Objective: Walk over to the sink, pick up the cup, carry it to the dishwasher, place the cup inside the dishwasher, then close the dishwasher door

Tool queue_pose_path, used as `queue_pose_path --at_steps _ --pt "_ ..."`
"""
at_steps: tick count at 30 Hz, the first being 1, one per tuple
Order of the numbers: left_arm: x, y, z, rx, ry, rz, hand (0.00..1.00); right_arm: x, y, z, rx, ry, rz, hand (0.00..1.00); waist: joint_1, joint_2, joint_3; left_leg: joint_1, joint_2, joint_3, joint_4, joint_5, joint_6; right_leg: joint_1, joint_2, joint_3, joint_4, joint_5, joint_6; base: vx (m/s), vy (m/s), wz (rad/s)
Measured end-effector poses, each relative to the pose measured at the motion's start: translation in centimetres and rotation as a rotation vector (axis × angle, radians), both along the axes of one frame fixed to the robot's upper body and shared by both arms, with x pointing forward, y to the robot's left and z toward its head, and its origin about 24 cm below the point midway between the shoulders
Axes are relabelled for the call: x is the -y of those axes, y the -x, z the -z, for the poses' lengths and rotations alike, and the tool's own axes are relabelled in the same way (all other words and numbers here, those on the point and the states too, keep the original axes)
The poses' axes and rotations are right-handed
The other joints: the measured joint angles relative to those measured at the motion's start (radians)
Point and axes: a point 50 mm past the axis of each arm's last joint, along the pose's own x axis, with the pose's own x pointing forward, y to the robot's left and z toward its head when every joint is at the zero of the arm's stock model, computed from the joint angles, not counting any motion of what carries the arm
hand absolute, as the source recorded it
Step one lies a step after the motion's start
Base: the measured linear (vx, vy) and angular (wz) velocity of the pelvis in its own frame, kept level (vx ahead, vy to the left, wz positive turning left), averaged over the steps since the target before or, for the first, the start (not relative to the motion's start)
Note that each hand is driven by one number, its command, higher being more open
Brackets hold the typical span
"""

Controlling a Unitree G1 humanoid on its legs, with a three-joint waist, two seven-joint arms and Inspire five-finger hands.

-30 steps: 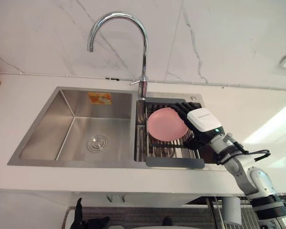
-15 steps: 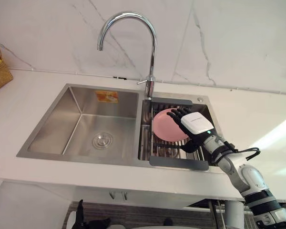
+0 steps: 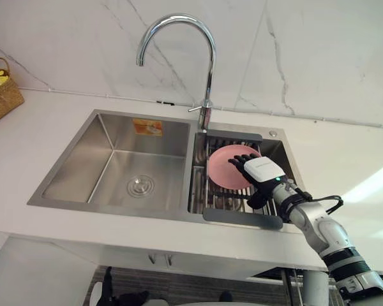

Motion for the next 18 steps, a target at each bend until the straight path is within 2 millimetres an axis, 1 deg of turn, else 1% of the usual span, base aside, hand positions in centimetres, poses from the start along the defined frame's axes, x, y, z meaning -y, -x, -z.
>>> queue_pose_path --at_steps 2,3,6,10,11,15,18 --pt "0.0 0.0 0.0 -0.001 0.002 -0.003 1.0 0.1 0.0 0.1 -0.012 0.003 0.01 1.0 0.003 0.0 0.0 0.0 0.0 -0.001 -0.002 0.001 0.0 0.0 0.0 -0.001 0.0 0.0 0.0 -0.02 -0.002 0.01" --pt "0.0 0.0 0.0 -0.004 0.003 -0.004 1.0 0.1 -0.1 0.2 -0.021 0.006 0.014 0.0 0.005 -0.001 0.0 0.002 -0.001 -0.001 -0.006 0.003 0.0 0.0 0.0 -0.001 0.0 0.0 0.0 0.0 0.0 0.0" --pt "0.0 0.0 0.0 -0.006 0.003 -0.006 1.0 0.1 -0.6 0.3 -0.032 0.004 0.029 0.0 0.007 -0.002 0.001 0.003 -0.002 -0.001 -0.008 0.005 0.0 0.0 -0.001 -0.002 0.0 0.0 0.0 0.0 0.0 0.0" --pt "0.0 0.1 0.0 -0.007 0.004 -0.013 1.0 -0.4 -0.4 0.6 -0.049 0.033 0.0 0.0 0.007 -0.007 0.004 0.007 -0.002 -0.002 -0.01 0.005 0.001 0.003 -0.001 -0.004 0.0 0.0 0.0 -0.03 -0.004 0.0" --pt "0.0 0.1 0.0 -0.006 0.004 -0.016 1.0 -0.8 -0.4 0.6 -0.035 0.029 -0.021 0.0 0.003 -0.009 0.005 0.009 -0.002 -0.002 -0.01 0.006 0.0 0.005 -0.001 -0.004 0.0 0.0 0.0 -0.05 -0.008 -0.01" --pt "0.1 0.0 0.1 -0.003 0.005 -0.017 1.0 -0.9 -0.4 0.5 0.031 0.059 -0.03 0.0 0.005 -0.01 0.008 0.01 -0.003 -0.002 -0.015 0.01 -0.002 0.004 -0.003 -0.001 -0.001 0.001 -0.001 -0.06 -0.005 0.0" --pt "0.1 0.0 0.0 -0.002 0.0 -0.022 1.0 -1.1 -0.3 0.5 0.091 0.075 -0.047 0.0 0.0 -0.008 0.014 0.008 -0.003 -0.002 -0.021 0.016 -0.004 -0.003 -0.002 0.002 -0.001 0.004 -0.003 -0.05 -0.012 -0.03"
